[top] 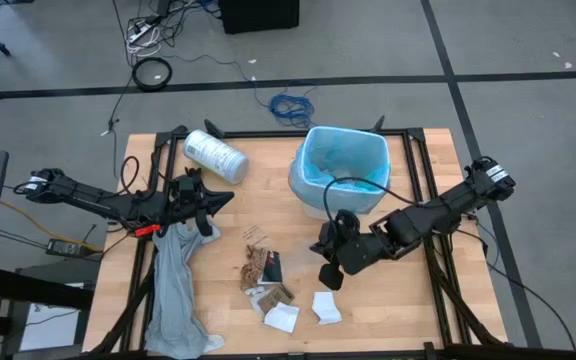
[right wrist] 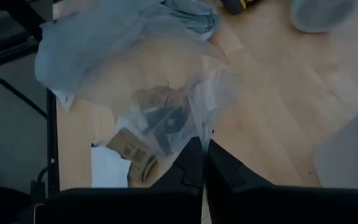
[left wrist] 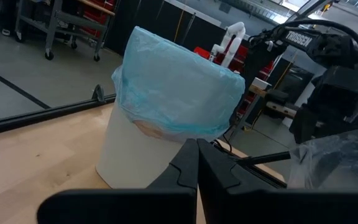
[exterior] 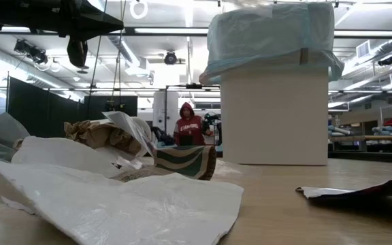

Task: Place trash/remove bag and relplace
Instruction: Put the transparent plastic into the trash bin

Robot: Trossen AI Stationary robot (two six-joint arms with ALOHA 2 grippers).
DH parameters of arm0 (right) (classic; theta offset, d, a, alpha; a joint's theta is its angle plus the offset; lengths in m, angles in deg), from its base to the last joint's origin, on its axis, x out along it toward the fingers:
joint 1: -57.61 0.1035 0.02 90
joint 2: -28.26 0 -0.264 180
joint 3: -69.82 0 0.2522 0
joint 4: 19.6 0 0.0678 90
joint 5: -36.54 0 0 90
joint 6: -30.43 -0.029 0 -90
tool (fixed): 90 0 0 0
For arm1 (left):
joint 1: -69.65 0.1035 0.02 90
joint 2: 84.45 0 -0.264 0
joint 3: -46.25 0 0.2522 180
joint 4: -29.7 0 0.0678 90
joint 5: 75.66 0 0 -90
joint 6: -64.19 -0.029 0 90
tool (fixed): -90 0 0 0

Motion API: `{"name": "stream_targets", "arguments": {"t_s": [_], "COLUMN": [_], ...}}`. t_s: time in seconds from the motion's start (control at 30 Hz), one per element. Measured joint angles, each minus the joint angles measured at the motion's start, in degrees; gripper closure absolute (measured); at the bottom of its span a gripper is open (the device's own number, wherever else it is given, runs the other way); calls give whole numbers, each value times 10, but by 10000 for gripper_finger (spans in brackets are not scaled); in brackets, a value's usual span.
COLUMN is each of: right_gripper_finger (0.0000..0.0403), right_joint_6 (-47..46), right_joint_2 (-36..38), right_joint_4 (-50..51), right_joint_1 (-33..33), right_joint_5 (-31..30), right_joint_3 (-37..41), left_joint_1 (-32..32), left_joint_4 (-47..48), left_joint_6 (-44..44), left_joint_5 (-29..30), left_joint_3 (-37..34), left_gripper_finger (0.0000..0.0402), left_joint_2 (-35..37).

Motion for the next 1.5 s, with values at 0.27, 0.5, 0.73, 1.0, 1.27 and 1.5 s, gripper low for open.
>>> {"name": "stream_targets", "arguments": {"t_s": [0.27,0.5,0.73,1.0,1.27,1.5], "right_gripper_finger": [389,308,212,205,198,191], "right_joint_6": [-11,-37,-47,-56,-22,-42], "right_joint_2": [0,0,0,-1,-1,-1], "right_joint_4": [78,132,150,123,8,-113], "right_joint_1": [-3,-5,-4,4,-5,-1], "right_joint_5": [58,99,127,123,127,130], "right_joint_3": [0,0,4,49,149,251], "left_joint_1": [0,0,0,0,0,0], "left_joint_4": [0,0,1,7,10,10], "left_joint_6": [3,0,0,0,0,0], "left_joint_5": [-1,-25,-26,-26,-26,-26], "left_joint_3": [0,0,0,0,0,0], "left_gripper_finger": [394,394,394,394,394,394], "left_joint_2": [0,0,0,0,0,0]}}
